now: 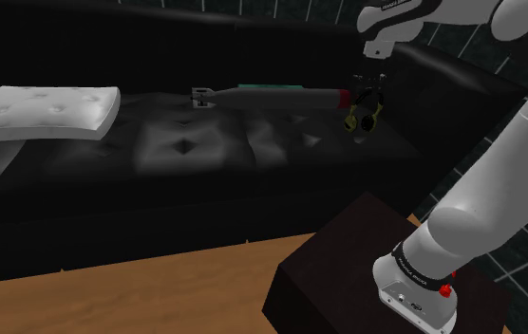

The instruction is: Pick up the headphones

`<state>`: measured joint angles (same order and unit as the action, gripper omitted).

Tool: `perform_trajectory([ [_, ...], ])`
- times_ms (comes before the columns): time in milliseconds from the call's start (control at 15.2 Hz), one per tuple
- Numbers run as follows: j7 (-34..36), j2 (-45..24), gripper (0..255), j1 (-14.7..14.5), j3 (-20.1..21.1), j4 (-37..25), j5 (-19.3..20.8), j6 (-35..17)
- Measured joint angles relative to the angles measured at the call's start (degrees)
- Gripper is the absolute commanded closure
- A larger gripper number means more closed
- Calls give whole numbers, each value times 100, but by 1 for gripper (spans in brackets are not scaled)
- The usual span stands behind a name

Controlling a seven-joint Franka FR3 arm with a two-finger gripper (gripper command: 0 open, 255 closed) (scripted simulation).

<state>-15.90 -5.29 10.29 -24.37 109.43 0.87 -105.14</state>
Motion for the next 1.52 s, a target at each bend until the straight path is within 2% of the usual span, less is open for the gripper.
perform_trajectory([
  [528,-545,-1794,0,725,-205,-1578,-738,264],
  [1056,-763,-3850,0,1809,-114,-4020,-1365,1044],
  [1518,-787,-4122,0,1872,-65,-3929,-1448,716],
])
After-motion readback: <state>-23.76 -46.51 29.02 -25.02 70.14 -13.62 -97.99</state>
